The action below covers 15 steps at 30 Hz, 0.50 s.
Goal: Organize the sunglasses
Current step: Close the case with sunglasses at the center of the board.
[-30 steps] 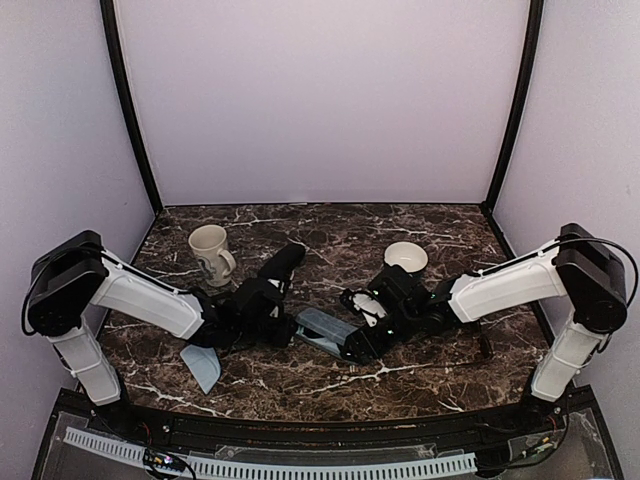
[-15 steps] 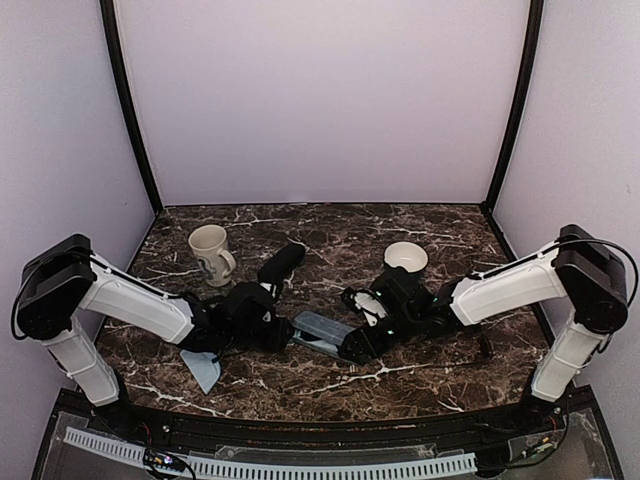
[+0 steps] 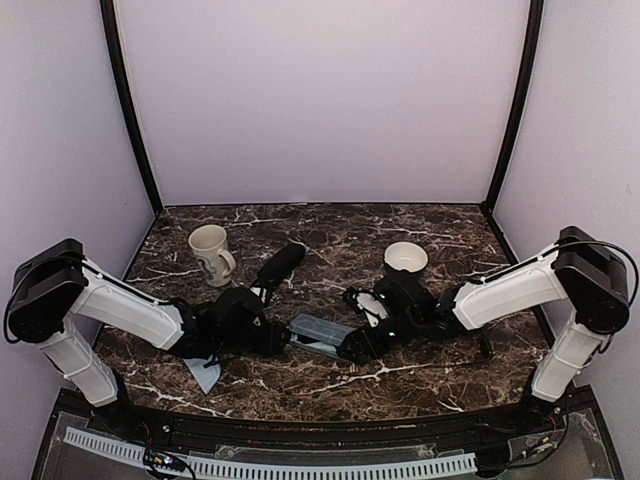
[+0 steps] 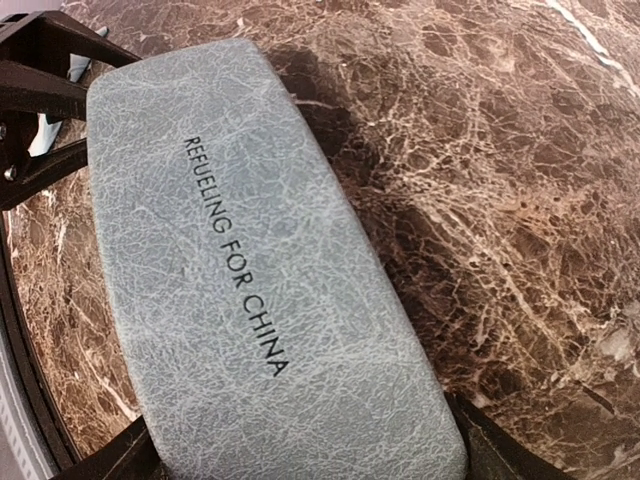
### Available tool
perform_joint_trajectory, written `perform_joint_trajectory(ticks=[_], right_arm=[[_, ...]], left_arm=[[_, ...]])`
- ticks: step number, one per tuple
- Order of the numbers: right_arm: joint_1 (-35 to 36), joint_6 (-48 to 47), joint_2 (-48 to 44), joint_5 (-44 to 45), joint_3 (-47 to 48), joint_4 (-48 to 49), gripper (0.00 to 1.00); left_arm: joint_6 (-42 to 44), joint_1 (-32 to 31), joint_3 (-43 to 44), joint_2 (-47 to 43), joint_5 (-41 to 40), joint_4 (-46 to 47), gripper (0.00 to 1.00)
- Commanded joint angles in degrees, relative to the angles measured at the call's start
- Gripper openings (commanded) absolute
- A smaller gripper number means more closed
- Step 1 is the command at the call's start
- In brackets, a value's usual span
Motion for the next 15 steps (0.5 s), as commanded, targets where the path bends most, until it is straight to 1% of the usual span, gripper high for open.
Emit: perform_joint_trajectory(ticks=[1, 9, 15], right_arm=[[0.8, 2.8, 1.3, -0.6, -3.1, -2.7, 0.84], [2.5, 4.4, 1.8, 0.3, -4.5, -0.6, 0.84], [3.2, 5.0, 2.2, 0.3, -5.2, 0.4, 0.84]], left_arm=[[-2.6, 0.8, -3.4, -3.1, 2.0, 1.8, 0.54], [-4.6, 2.6, -7.1, -5.2, 6.5, 4.9, 0.59], [-5.1, 2.7, -8.5, -6.5, 8.0, 4.3, 0.61]])
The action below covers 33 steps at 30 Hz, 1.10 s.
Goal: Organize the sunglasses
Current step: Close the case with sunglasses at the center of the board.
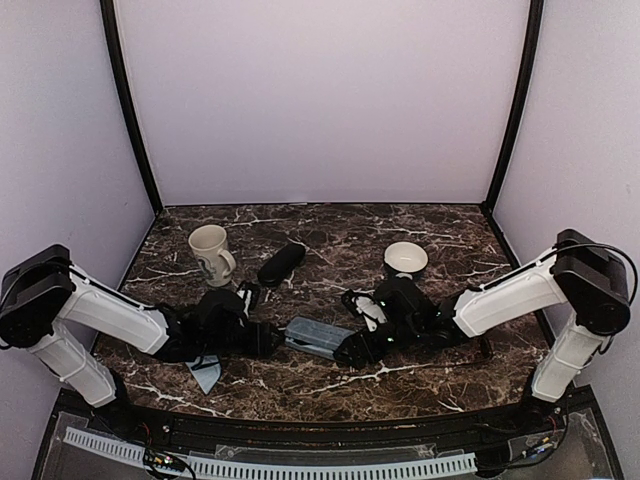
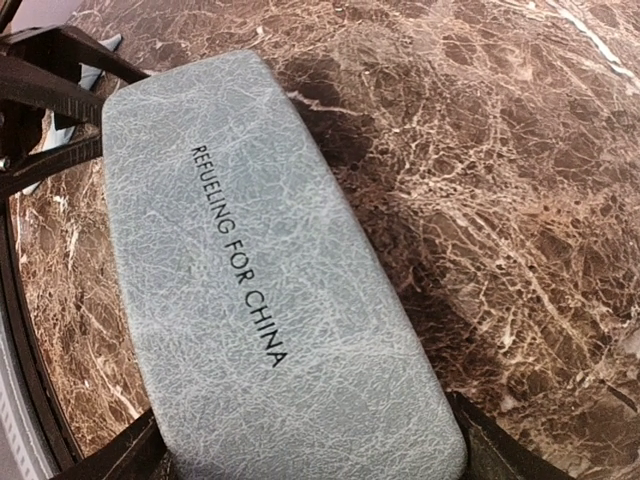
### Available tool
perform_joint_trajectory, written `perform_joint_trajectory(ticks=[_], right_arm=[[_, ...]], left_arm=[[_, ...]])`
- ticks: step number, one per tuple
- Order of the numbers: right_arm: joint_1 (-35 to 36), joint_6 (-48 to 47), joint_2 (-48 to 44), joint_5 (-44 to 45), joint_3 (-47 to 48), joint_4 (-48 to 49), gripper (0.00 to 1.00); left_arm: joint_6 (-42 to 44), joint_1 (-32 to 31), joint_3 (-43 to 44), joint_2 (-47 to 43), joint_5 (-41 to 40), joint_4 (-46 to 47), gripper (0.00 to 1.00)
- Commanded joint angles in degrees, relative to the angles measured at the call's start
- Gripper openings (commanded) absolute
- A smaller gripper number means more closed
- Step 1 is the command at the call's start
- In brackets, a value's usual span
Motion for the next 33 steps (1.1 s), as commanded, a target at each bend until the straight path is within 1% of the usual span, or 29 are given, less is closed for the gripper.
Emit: perform_joint_trajectory(ticks=[1, 4, 11, 16, 19, 22, 26, 33], right_arm=[[1.2, 3.2, 2.3, -1.2, -2.9, -5.0, 0.84], [1.5, 3.4, 2.3, -1.6, -3.2, -4.4, 0.84], [2.1, 3.4, 2.7, -1.5, -3.7, -4.4, 0.85], [2.7, 2.0, 1.9, -3.0, -4.2, -3.8, 0.87], [3.0, 1.1, 1.3, -3.7, -4.5, -3.7, 0.88], [3.9, 0.0, 0.6, -2.3, -4.0, -5.3, 0.88], [5.5, -1.9, -0.1, 1.7, -3.0, -8.4, 0.89], [8.8, -4.1, 1.8, 11.4, 0.8, -13.8, 0.89]], left_arm=[[-1.0, 0.2, -2.1, -2.1, 2.1, -1.0, 0.61], [-1.7, 0.3, -2.8, -2.7, 2.4, -1.3, 0.61], [-2.1, 0.6, -4.2, -5.8, 1.6, -5.4, 0.62], [-0.3, 0.6, -3.8, -6.8, 0.5, -8.5, 0.62], [1.5, 0.6, -2.8, -6.5, 0.4, -8.0, 0.62], [3.5, 0.6, -0.5, -5.1, 0.6, -7.6, 0.62], [4.0, 0.6, 1.5, -4.3, 0.8, -7.0, 0.63], [4.8, 0.6, 3.1, -3.1, -0.6, -7.8, 0.63]])
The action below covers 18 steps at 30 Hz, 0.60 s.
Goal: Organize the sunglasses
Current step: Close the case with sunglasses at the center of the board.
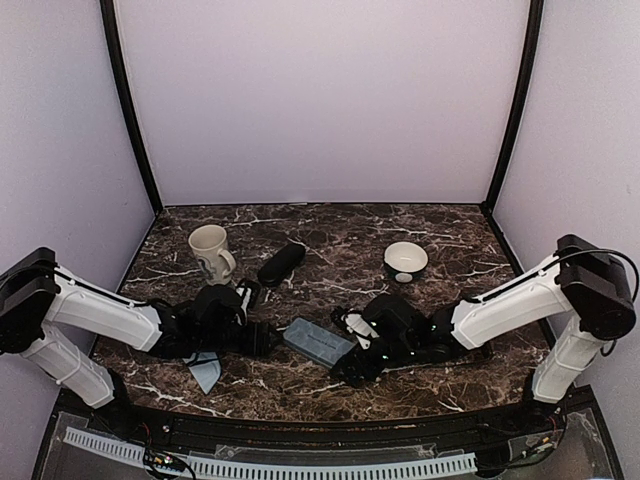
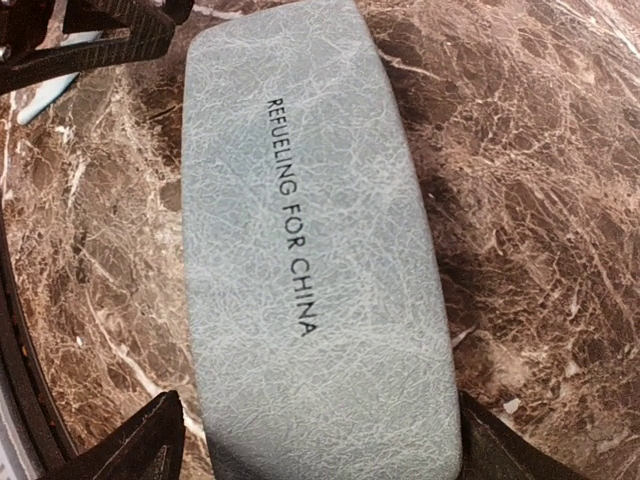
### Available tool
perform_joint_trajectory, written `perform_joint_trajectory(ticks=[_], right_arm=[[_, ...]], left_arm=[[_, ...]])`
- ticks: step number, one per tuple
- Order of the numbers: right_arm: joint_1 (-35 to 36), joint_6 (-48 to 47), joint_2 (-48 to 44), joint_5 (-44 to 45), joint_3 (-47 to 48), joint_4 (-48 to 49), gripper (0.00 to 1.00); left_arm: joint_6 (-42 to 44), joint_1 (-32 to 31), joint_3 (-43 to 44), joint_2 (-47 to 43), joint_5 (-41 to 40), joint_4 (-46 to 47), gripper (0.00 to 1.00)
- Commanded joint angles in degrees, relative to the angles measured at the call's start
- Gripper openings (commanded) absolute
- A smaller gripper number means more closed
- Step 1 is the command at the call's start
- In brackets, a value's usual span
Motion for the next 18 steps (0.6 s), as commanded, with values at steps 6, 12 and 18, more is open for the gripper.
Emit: perform_joint_trajectory(ticks=[6, 12, 18], right_arm=[[4.3, -0.4, 6.4, 11.1, 4.0, -13.3, 0.86], [5.1, 0.6, 8.7, 11.9, 4.7, -13.3, 0.82], [5.2, 1.1, 8.6, 12.6, 4.6, -13.3, 0.79]], left_arm=[[0.0, 0.3, 1.6, 1.0, -1.0, 1.7, 0.62], [0.0, 0.3, 2.7, 3.9, -0.1, 3.2, 0.63], [0.0, 0.3, 4.6, 8.3, 0.6, 1.9, 0.60]])
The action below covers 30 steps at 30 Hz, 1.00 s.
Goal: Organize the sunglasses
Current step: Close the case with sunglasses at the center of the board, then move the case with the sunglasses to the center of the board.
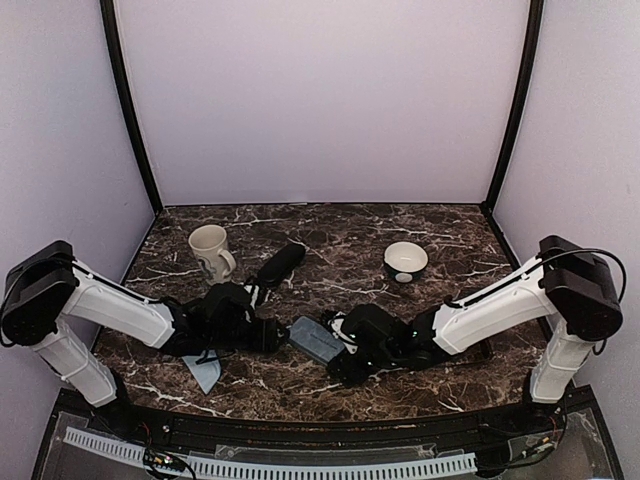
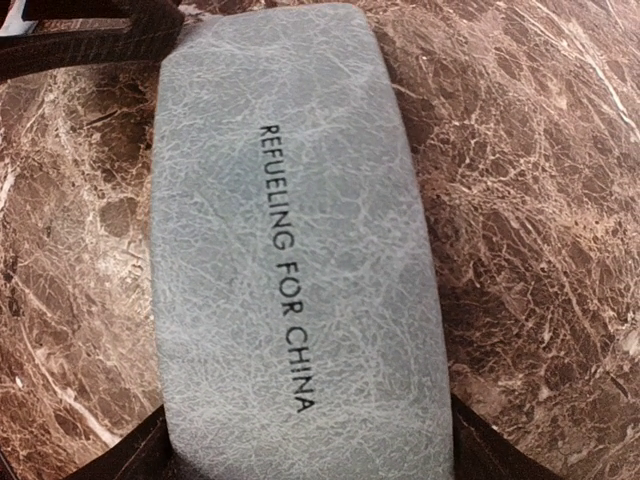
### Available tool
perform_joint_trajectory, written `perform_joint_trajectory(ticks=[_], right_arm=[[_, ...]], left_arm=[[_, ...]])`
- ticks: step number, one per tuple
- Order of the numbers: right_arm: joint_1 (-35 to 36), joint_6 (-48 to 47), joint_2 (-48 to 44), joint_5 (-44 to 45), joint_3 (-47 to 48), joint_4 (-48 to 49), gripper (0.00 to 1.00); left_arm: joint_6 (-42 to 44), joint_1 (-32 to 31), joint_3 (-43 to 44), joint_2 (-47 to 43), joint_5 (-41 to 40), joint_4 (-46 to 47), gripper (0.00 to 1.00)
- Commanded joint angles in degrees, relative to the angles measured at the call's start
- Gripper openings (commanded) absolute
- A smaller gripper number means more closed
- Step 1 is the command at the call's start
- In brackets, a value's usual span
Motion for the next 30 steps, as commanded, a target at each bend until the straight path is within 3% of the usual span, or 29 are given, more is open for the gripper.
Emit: perform_joint_trajectory(ticks=[1, 7, 11, 14, 22, 30], right_arm=[[0.3, 2.0, 3.2, -1.1, -1.9, -7.7, 0.79], [0.1, 2.4, 2.5, 0.2, -2.4, -7.8, 0.66], [-2.0, 2.5, 2.6, 0.5, -1.9, -8.7, 0.55], [-4.1, 1.7, 2.1, 0.5, -1.3, -9.5, 0.52], [-12.6, -8.4, 4.0, -1.2, 3.4, -12.0, 0.58], [-20.1, -18.9, 10.0, 0.3, 11.6, -15.1, 0.75]], left_arm=[[0.0, 0.3, 2.3, 3.5, 1.0, -2.0, 0.58], [-0.7, 0.3, 0.5, 2.0, 0.6, -2.1, 0.56], [0.2, 0.3, 1.3, 0.1, 0.4, -1.9, 0.63], [1.3, 0.3, 1.9, -1.7, -0.2, -1.8, 0.65], [4.0, 2.2, 2.0, -6.8, -1.6, -3.8, 0.67], [7.8, 6.9, 2.7, -10.2, -1.5, -6.0, 0.67]])
